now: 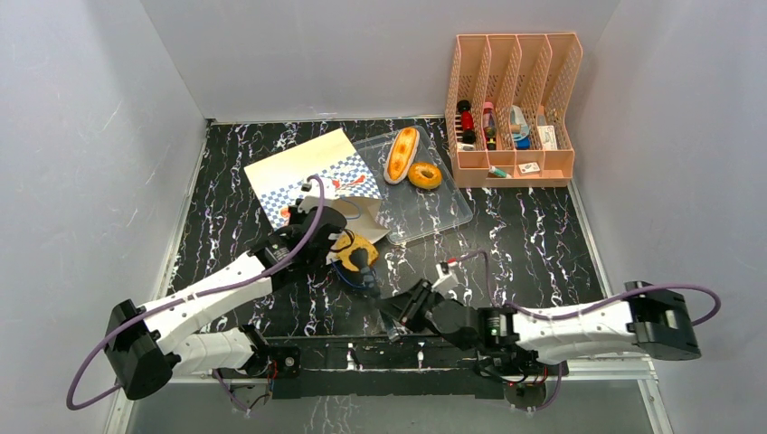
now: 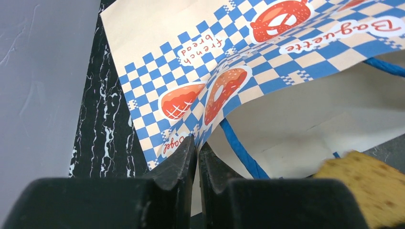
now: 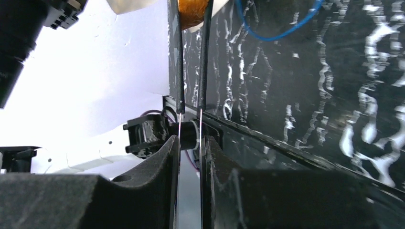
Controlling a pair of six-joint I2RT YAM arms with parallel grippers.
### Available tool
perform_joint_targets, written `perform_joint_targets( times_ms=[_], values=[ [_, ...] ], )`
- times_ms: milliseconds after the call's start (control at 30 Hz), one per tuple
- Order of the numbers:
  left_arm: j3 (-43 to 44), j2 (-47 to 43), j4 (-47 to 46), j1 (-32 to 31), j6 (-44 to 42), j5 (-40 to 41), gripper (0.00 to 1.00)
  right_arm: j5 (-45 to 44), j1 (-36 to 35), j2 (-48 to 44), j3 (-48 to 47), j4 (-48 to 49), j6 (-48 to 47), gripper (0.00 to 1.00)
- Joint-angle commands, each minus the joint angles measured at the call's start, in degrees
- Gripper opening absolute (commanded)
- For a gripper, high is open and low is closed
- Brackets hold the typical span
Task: Take the fake bread out of the paper bag
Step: Place the fake bread in the container.
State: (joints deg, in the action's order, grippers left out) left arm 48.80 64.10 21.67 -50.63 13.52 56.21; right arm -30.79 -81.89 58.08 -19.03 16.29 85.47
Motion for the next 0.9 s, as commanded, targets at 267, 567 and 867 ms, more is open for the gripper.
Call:
perform_joint_targets(
  times_ms=[267, 567, 867],
  values=[
    [3.9, -4.4, 6.0, 7.5, -0.6, -4.1, 0.07, -17.6, -5.9, -21.2, 1.8, -28.5, 6.2, 0.00],
    [3.6, -5.5, 7.2, 8.6, -0.7, -5.8, 0.07, -27.9, -5.8, -27.1, -4.3, -37.4, 5.7, 0.00],
    [5.2, -5.3, 9.4, 8.5, 0.5, -7.5, 0.06, -22.1, 6.5, -15.5, -17.2, -29.2, -13.3, 0.00]
  ],
)
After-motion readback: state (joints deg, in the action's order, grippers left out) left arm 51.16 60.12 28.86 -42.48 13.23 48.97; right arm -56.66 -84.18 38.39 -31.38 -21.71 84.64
